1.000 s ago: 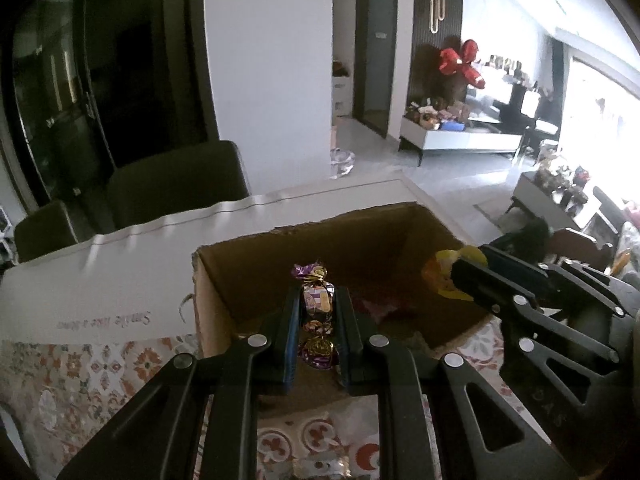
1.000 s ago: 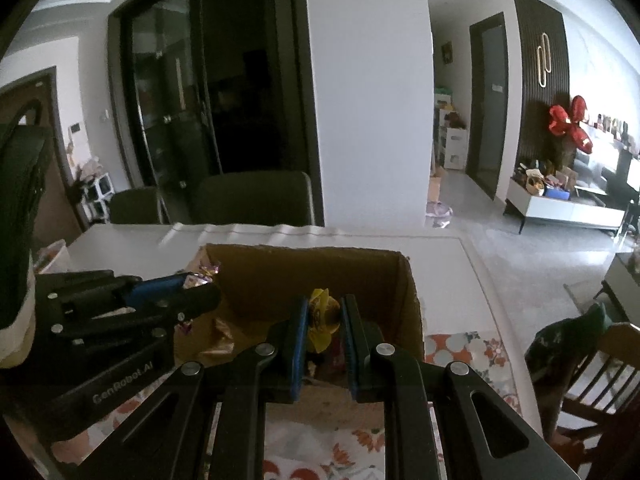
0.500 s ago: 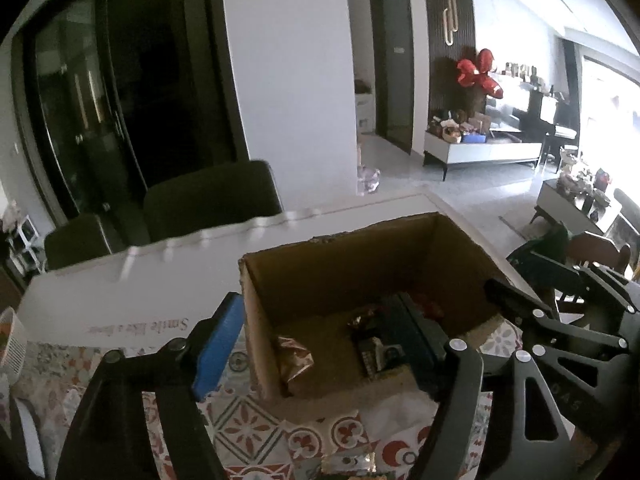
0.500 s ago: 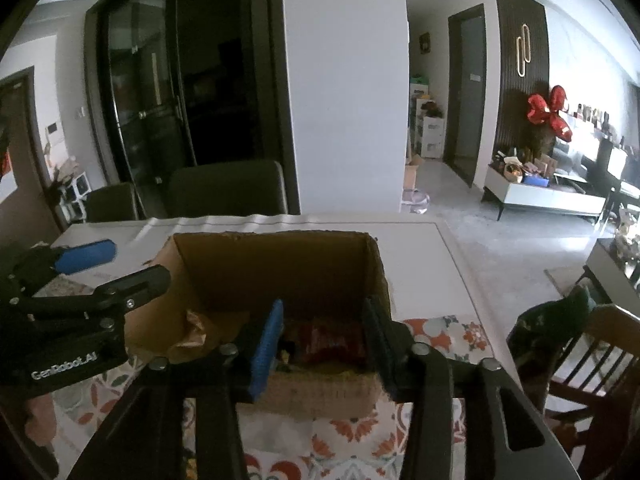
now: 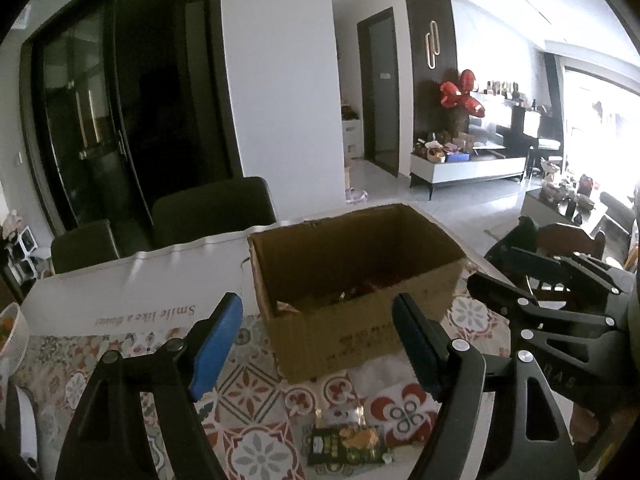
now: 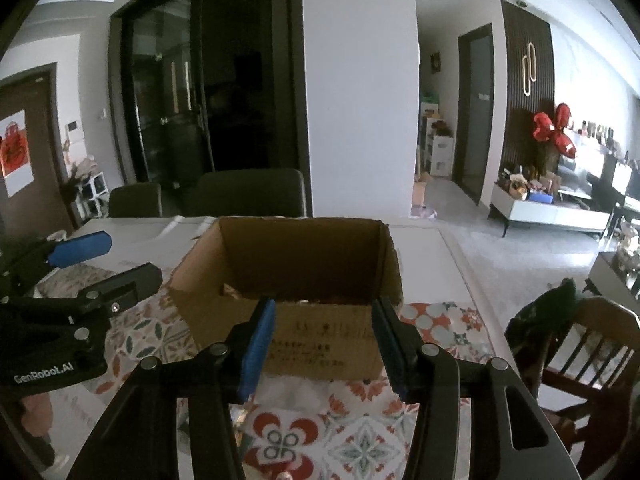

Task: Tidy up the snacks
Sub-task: 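Withdraw both open tools from the box back to the snacks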

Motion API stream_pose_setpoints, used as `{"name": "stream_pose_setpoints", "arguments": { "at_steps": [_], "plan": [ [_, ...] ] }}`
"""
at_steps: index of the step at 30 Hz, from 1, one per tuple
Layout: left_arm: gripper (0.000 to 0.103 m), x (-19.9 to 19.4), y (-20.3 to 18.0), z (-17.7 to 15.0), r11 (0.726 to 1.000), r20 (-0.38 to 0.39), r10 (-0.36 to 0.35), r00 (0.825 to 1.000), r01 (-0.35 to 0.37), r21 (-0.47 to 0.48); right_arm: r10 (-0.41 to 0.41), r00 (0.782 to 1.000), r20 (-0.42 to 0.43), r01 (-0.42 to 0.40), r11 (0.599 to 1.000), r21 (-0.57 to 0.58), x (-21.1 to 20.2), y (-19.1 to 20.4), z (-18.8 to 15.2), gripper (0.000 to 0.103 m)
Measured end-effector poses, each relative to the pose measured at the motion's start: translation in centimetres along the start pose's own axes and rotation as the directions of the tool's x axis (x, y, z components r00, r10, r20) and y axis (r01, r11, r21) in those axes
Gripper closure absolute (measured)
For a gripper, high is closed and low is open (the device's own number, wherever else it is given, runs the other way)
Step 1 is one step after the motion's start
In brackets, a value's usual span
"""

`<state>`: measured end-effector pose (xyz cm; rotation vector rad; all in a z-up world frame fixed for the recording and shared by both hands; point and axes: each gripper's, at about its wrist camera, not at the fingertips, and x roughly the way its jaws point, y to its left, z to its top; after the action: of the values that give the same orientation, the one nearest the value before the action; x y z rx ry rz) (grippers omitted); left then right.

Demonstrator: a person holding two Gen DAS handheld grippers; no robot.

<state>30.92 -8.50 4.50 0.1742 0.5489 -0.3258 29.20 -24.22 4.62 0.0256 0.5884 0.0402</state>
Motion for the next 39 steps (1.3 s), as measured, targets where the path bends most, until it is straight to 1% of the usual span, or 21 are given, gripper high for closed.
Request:
{"name": "stream_pose_setpoints", "arguments": {
  "at_steps": [7,14,19,26,29,31,36,39],
  "plan": [
    [0.026,-1.9,-1.0,-2.7,0.999,0.002,-0.037,0.999,0.037,0.033,0.016,1.0,0.003,-0.016,1.0,0.009,-2.2,0.4,-2.3,0.052],
    [0.026,-3.0,-2.1,-5.2,0.996,0.005,-0.037,0.999,0.037,0.075,0.002,1.0,-0.009,-0.002,1.0,0.012,-3.4,0.6,-5.0,0.052],
    [0.028,-2.8,-2.8,-7.4,0.991,-0.022,-0.058,0.998,0.061,0.12,-0.003,0.999,-0.042,0.004,1.0,0.015,-3.5,0.6,-7.0,0.052],
    [0.032,-2.3,-3.4,-9.5,0.984,-0.05,-0.09,0.995,0.096,0.151,0.022,0.994,-0.11,-0.02,1.0,0.02,-2.9,1.1,-9.8,0.052],
    [0.033,-1.6,-3.4,-10.4,0.98,-0.08,-0.115,0.99,0.126,0.155,0.046,0.988,-0.146,-0.042,0.999,0.029,-2.4,1.3,-10.7,0.052],
    [0.034,-1.2,-3.5,-10.9,0.974,-0.097,-0.133,0.986,0.148,0.169,0.043,0.985,-0.165,-0.042,0.999,0.014,-2.1,1.6,-11.3,0.052],
    [0.037,0.4,-4.3,-12.9,0.949,-0.162,-0.168,0.972,0.204,0.242,0.04,0.976,-0.212,-0.045,0.999,-0.017,-1.3,2.1,-12.5,0.052],
    [0.04,1.4,-4.6,-13.8,0.935,-0.195,-0.188,0.963,0.236,0.265,0.047,0.969,-0.241,-0.054,0.998,-0.025,-0.5,2.2,-13.2,0.052]
  ]
}}
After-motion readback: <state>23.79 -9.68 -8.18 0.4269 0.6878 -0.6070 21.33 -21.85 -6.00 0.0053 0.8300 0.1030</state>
